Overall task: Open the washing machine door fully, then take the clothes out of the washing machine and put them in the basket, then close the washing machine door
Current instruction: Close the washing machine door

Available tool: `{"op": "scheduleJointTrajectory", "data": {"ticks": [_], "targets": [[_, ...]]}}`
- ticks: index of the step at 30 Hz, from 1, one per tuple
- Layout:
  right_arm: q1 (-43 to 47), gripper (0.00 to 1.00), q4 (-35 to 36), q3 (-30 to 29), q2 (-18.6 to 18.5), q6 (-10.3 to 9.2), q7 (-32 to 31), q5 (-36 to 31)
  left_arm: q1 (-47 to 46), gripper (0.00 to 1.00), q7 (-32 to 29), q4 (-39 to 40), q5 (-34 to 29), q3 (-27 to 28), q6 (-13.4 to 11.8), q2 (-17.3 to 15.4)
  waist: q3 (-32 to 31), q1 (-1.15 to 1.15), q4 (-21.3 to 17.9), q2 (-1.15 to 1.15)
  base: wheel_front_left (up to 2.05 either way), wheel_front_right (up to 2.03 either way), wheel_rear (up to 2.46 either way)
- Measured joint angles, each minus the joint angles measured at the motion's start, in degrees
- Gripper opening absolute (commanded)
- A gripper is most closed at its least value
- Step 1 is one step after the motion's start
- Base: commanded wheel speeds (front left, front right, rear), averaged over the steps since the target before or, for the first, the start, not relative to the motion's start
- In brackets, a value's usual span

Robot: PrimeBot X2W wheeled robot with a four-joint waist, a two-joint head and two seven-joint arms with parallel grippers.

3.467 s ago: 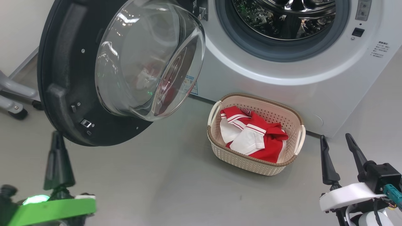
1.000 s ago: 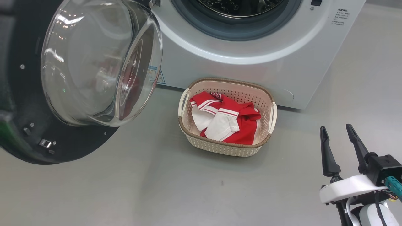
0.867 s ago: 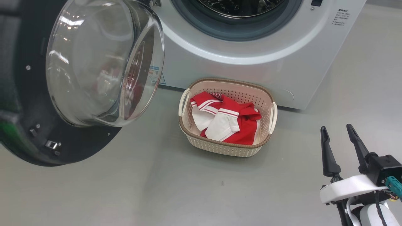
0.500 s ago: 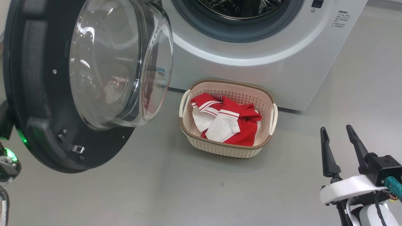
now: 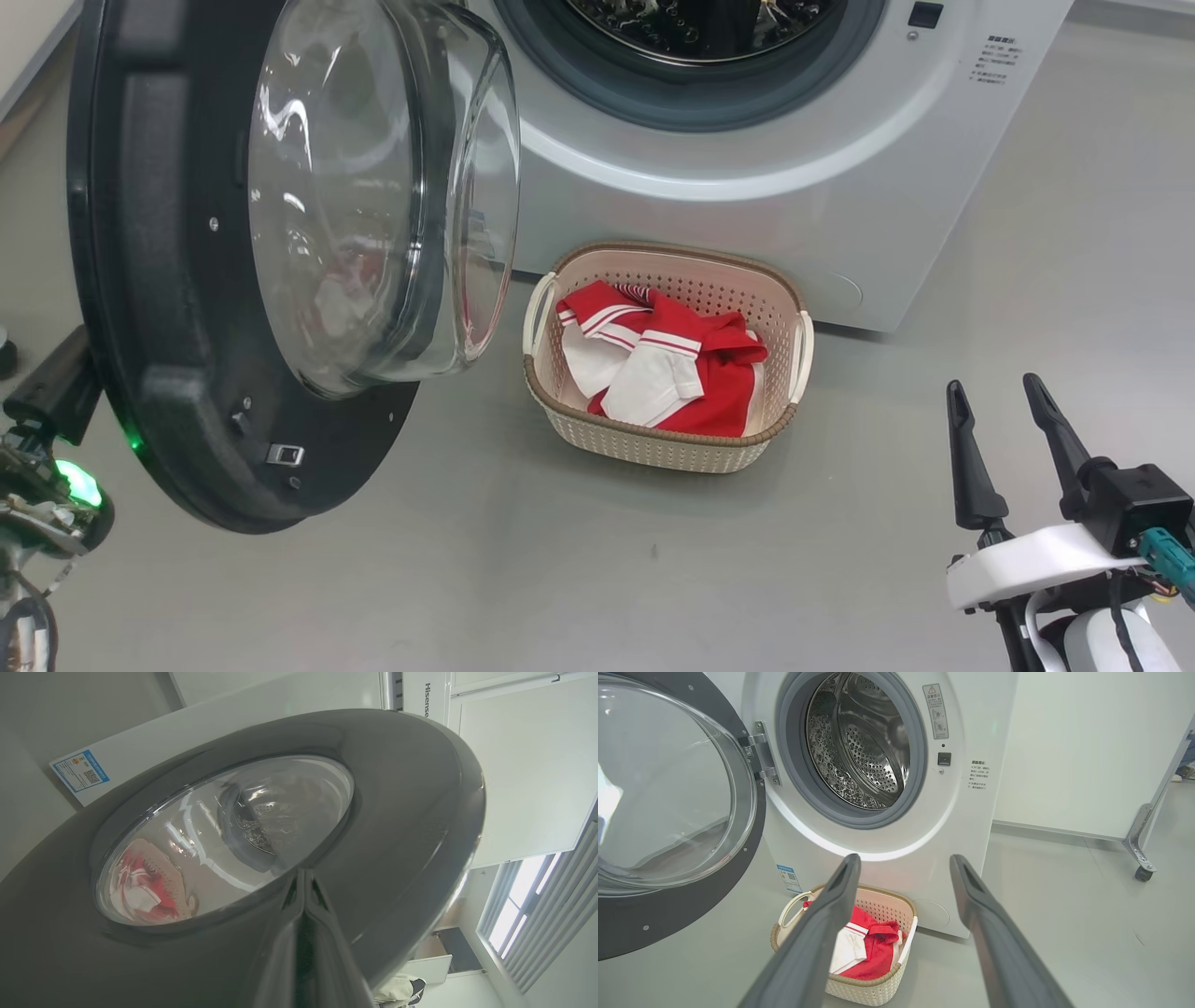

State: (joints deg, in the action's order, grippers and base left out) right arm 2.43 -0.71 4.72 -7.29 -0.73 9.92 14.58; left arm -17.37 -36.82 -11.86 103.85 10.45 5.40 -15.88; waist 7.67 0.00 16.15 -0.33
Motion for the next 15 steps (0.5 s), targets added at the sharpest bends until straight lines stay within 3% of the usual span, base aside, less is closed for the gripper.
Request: {"op": "scheduleJointTrajectory", "data": {"ticks": [15], "targets": [[0.0, 1.00, 0.0, 0.2, 0.1, -0.43, 0.1, 0.1, 3.2, 0.00, -2.5, 5.5, 1.6, -1.3, 0.6, 2.1, 0.0, 0.00, -1.7, 0.00, 0.00, 0.00, 0.00]]}}
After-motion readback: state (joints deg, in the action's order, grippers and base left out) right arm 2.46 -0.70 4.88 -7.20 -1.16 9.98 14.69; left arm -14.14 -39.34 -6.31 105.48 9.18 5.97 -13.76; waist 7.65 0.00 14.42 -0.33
